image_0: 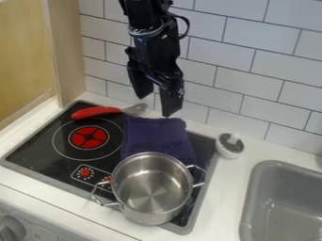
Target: Move the red spoon to the bottom left of the stove
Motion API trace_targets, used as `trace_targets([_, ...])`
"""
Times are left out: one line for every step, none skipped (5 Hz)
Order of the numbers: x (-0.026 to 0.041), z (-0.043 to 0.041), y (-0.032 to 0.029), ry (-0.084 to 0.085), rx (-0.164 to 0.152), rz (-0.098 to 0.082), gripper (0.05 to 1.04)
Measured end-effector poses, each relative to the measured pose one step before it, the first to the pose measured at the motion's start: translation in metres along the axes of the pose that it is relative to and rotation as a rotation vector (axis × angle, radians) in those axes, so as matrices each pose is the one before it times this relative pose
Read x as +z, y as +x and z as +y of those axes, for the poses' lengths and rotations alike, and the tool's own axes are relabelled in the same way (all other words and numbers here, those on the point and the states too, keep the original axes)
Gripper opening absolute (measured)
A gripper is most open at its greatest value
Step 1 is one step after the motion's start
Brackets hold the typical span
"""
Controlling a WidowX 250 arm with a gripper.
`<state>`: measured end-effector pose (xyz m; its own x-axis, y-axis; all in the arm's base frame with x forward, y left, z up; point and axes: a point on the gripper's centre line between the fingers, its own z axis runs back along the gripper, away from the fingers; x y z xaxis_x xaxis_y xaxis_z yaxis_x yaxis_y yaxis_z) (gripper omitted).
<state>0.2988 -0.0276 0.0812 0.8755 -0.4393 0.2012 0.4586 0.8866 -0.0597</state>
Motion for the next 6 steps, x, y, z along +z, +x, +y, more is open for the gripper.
trace_targets([-0.01361, -0.00551, -0.01564, -0.0299, 0.0024, 0.0654, 0.999])
trace_targets([-0.00302, 0.01595, -0.00035, -0.0234, -0.0416, 0.0718, 0.999])
trace_targets([0.00712, 0.03261, 0.00435, -0.0087, -0.0116, 0.007, 0.999])
trace_targets([0.00365, 0.02704, 0.00858, 0.0185, -0.0422, 0.0266, 0.999])
trace_targets([0.00202, 0.0175, -0.00158, 0.0181, -0.113, 0.0282, 0.999])
trace_targets([-0.00505, 0.00582, -0.00524, 0.0079, -0.0661, 0.0274, 0.999])
